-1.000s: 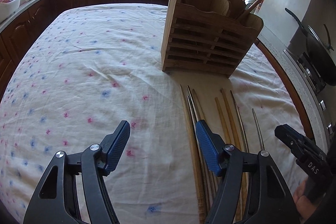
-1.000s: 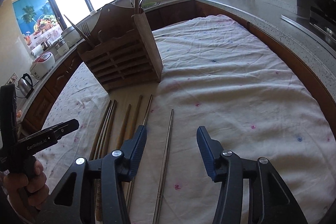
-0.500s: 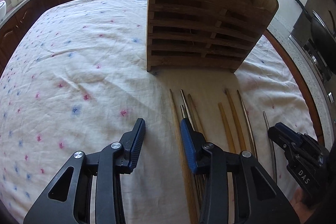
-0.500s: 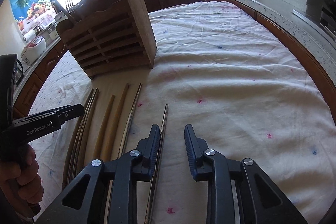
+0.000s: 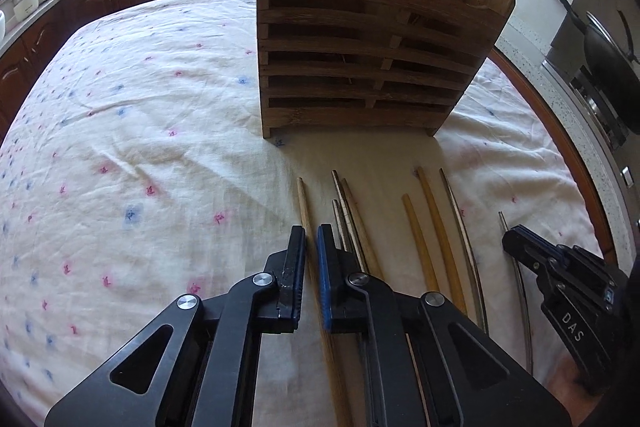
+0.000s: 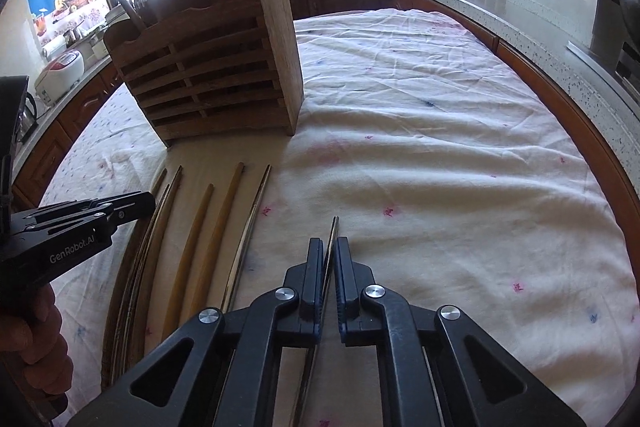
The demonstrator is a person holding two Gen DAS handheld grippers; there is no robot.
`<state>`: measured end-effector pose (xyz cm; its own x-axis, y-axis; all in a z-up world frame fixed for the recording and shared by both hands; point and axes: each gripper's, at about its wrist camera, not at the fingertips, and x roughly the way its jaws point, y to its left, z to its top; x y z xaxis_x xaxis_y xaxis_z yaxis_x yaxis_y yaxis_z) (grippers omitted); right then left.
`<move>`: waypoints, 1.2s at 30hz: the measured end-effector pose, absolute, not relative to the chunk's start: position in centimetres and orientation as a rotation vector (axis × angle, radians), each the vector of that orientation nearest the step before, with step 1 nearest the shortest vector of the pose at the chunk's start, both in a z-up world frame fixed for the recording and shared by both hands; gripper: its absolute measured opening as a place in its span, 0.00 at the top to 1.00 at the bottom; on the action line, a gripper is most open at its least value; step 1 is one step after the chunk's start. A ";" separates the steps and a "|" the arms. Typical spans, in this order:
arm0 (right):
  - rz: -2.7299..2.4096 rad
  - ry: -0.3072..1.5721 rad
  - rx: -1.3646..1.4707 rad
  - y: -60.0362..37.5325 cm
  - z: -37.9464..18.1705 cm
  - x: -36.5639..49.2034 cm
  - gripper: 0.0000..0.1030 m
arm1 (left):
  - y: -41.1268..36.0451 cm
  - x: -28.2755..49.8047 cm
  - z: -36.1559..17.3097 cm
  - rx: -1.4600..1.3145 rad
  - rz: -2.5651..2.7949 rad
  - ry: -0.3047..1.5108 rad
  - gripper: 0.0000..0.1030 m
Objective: Organize utensils
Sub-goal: 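Lift the chopstick with the left tool while the right tool lifts its chopstick toward the holder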
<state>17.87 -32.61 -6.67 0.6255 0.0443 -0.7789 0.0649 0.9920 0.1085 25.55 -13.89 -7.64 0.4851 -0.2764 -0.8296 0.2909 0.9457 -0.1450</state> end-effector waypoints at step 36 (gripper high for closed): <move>0.147 0.524 0.201 -30.5 9.5 11.7 0.96 | -4.4 16.5 7.0 -0.212 -0.486 0.691 0.96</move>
<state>11.75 -30.46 9.52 0.8559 0.1900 -0.4809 -0.0875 0.9698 0.2275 16.54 -4.36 6.99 0.6650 -0.4958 -0.5585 0.3585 0.8679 -0.3438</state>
